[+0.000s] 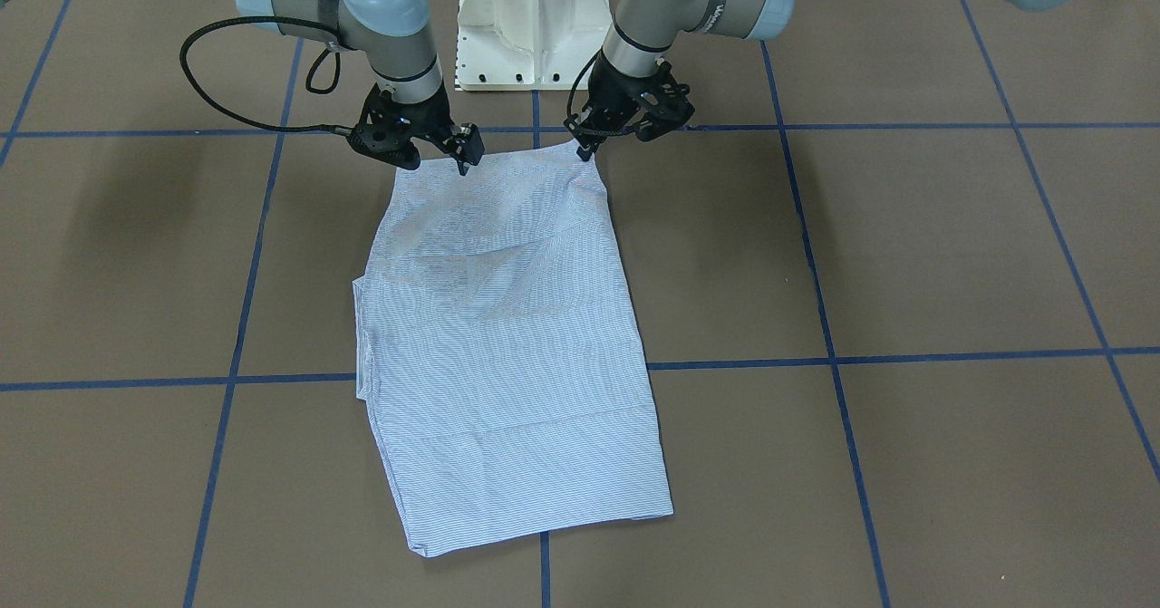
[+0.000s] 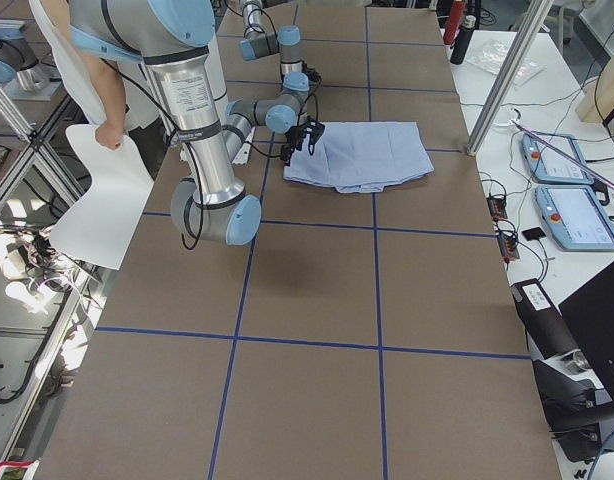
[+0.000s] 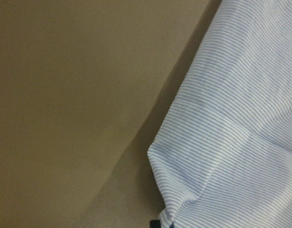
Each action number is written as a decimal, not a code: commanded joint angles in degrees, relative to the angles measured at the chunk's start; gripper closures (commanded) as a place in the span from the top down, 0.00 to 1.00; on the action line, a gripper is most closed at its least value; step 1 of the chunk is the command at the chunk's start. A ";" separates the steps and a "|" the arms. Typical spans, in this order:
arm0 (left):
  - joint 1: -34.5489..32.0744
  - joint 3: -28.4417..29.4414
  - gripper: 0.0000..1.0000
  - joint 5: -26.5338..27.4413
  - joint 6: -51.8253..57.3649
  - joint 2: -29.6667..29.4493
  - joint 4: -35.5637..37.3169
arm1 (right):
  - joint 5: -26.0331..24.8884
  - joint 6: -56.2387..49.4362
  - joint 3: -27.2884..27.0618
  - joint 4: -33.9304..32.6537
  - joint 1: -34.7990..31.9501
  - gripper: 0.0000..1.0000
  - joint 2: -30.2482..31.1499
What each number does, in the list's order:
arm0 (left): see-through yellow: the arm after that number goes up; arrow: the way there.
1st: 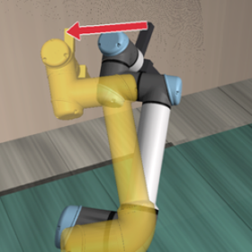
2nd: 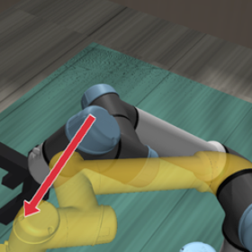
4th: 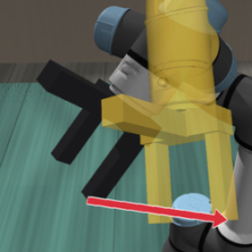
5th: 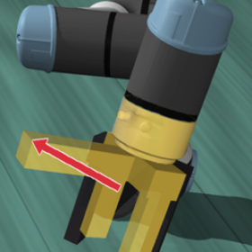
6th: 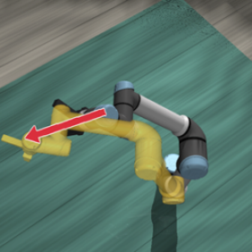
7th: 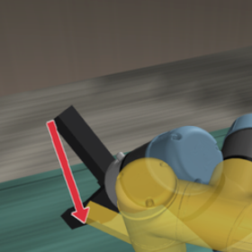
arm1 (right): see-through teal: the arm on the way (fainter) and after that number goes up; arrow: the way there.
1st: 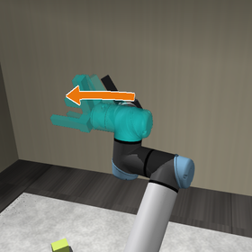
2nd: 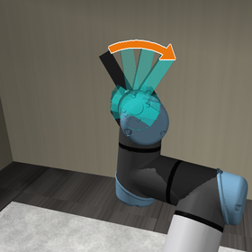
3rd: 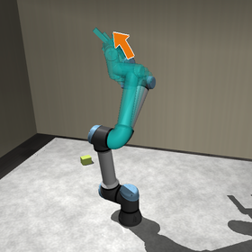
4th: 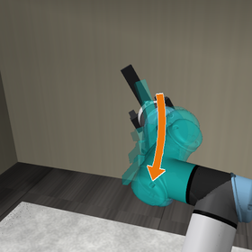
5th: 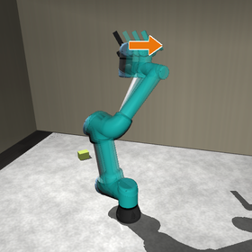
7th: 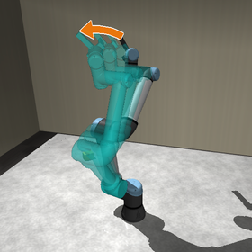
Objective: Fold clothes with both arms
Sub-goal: 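Lower the right gripper to the other near corner of the shirt, then grasp both near corners of the shirt with both grippers, then lift the near edge with both grippers and pull it toward the robot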
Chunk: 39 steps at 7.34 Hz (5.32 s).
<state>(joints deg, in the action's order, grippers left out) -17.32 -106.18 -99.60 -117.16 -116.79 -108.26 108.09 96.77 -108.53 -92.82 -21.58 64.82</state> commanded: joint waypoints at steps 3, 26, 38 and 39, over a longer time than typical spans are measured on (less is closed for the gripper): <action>0.18 -2.10 0.00 -1.38 -0.08 -0.28 2.00 | -0.52 -0.35 0.51 1.58 0.74 1.00 4.60; 0.18 -5.35 0.00 -2.00 -0.26 -0.71 6.31 | -0.51 0.09 1.39 2.99 2.42 0.00 4.17; 3.87 -18.41 0.00 -7.10 0.00 -0.19 18.33 | 21.25 -0.09 -17.41 2.20 0.13 0.00 10.41; 3.87 -20.88 0.00 -7.19 0.09 -0.19 19.83 | 23.28 -0.09 -18.20 2.20 -0.22 0.00 10.32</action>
<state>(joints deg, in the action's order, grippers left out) -13.89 -123.77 -106.64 -117.14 -117.00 -90.45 128.34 96.67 -125.16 -90.60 -21.59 74.84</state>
